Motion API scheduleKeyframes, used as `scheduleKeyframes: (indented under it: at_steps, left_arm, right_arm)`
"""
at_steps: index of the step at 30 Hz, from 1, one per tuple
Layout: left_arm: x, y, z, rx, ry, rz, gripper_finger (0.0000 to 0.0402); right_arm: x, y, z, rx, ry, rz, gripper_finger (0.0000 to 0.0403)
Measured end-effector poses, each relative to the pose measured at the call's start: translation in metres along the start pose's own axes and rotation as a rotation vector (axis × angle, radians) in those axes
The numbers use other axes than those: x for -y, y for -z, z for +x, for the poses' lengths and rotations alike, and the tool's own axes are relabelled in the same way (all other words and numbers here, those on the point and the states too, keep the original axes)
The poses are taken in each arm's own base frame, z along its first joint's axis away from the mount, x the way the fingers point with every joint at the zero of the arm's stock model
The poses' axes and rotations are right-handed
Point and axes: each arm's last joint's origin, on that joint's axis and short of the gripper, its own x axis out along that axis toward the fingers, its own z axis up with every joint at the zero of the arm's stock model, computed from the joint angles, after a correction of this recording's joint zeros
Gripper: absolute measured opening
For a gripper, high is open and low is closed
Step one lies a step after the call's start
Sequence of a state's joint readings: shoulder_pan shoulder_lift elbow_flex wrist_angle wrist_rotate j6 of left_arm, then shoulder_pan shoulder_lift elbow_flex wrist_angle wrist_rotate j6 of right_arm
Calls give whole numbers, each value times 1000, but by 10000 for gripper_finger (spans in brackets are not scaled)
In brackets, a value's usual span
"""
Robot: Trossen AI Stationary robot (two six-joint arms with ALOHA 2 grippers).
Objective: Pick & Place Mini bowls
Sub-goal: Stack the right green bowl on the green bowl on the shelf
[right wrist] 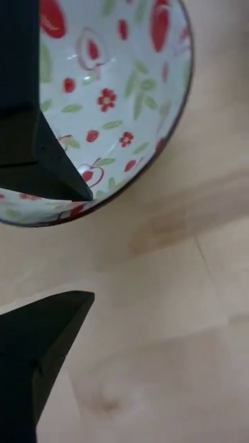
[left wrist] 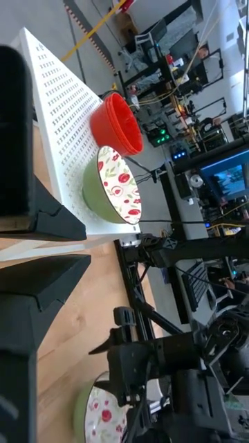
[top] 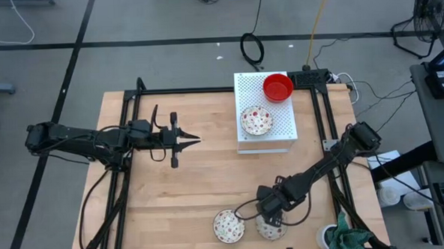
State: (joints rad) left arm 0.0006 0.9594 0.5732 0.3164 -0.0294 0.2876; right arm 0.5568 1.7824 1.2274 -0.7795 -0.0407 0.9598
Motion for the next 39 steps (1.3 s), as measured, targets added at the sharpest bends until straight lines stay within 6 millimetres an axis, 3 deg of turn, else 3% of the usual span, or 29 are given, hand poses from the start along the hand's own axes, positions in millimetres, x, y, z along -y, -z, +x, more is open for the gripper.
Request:
scheduleKeyframes:
  at_steps: [9, 21, 33, 39]
  left_arm:
    - [0, 0, 0, 0, 0, -1, 49]
    - [0, 0, 0, 0, 1, -2, 49]
    - [0, 0, 0, 0, 0, -5, 49]
    - [0, 0, 0, 0, 1, -6, 49]
  right_arm:
    - [11, -7, -4, 15, 52, 15, 210]
    - [7, 12, -44, 140, -4, -1, 210]
    - [-7, 34, -43, 131, -14, -117, 210]
    - [-3, 37, -28, 139, -33, -112, 210]
